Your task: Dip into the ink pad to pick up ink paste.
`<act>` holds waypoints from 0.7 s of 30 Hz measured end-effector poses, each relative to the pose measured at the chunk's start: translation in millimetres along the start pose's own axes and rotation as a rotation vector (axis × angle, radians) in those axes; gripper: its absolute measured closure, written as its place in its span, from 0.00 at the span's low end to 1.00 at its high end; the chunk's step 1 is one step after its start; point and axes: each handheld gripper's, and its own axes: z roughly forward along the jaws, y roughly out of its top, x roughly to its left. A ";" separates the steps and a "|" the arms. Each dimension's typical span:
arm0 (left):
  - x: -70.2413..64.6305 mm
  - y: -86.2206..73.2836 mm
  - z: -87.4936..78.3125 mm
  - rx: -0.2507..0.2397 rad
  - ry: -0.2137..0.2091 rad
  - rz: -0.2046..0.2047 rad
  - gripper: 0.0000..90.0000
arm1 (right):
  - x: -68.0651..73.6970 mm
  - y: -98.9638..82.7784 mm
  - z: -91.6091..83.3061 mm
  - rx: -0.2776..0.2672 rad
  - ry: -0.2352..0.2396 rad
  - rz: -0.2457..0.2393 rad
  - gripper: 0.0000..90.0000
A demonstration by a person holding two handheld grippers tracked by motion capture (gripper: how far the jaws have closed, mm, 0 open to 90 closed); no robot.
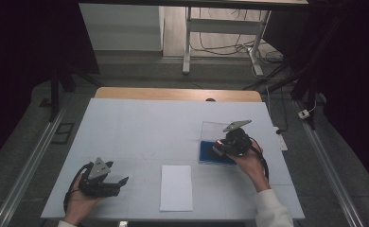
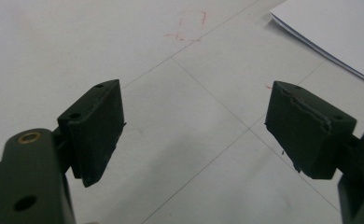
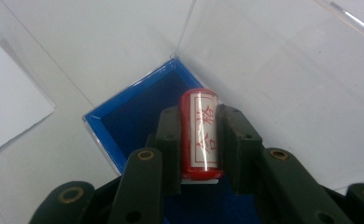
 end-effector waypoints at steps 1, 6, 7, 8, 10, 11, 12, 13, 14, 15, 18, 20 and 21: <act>0.1 0.1 0.0 0.000 0.001 0.000 0.22 | -1.4 -0.5 -2.1 -0.017 -0.005 0.004 0.78; 0.8 -0.1 -0.4 -0.004 -0.003 -0.005 0.22 | -9.3 -3.5 -21.7 -0.138 -0.004 0.060 0.78; 0.5 -0.1 -0.5 -0.005 -0.003 -0.005 0.22 | -9.6 -4.0 -24.5 -0.148 0.000 0.065 0.78; 0.2 0.1 -0.7 -0.004 -0.002 -0.003 0.22 | -9.4 -4.5 -26.5 -0.159 0.004 0.069 0.78; -0.4 0.4 -1.4 -0.007 -0.002 -0.001 0.22 | -8.4 -4.9 -29.7 -0.164 0.001 0.063 0.78; -0.5 0.6 -1.7 -0.008 -0.003 -0.001 0.22 | -7.6 -4.9 -30.2 -0.166 0.000 0.059 0.78; -0.6 0.6 -2.0 -0.009 -0.003 -0.001 0.22 | -6.8 -4.9 -30.6 -0.164 -0.002 0.054 0.78; -0.7 0.6 -2.2 -0.010 -0.001 0.000 0.22 | -5.9 -4.8 -30.7 -0.165 -0.003 0.049 0.78; -0.7 0.6 -2.4 -0.011 0.000 0.001 0.22 | -4.8 -4.6 -30.8 -0.164 -0.007 0.045 0.78; -0.6 0.5 -2.6 -0.011 0.000 0.000 0.22 | -4.0 -4.4 -30.8 -0.167 -0.002 0.038 0.78; 0.1 0.1 -2.9 -0.009 -0.001 -0.002 0.22 | -2.4 -4.1 -31.5 -0.170 -0.001 0.027 0.78; 0.3 -0.1 -2.6 -0.009 0.000 -0.003 0.22 | -1.3 -3.9 -32.6 -0.168 -0.005 0.022 0.78; 0.3 -0.2 -2.5 -0.008 0.000 -0.003 0.22 | -0.7 -3.8 -32.7 -0.172 -0.002 0.020 0.78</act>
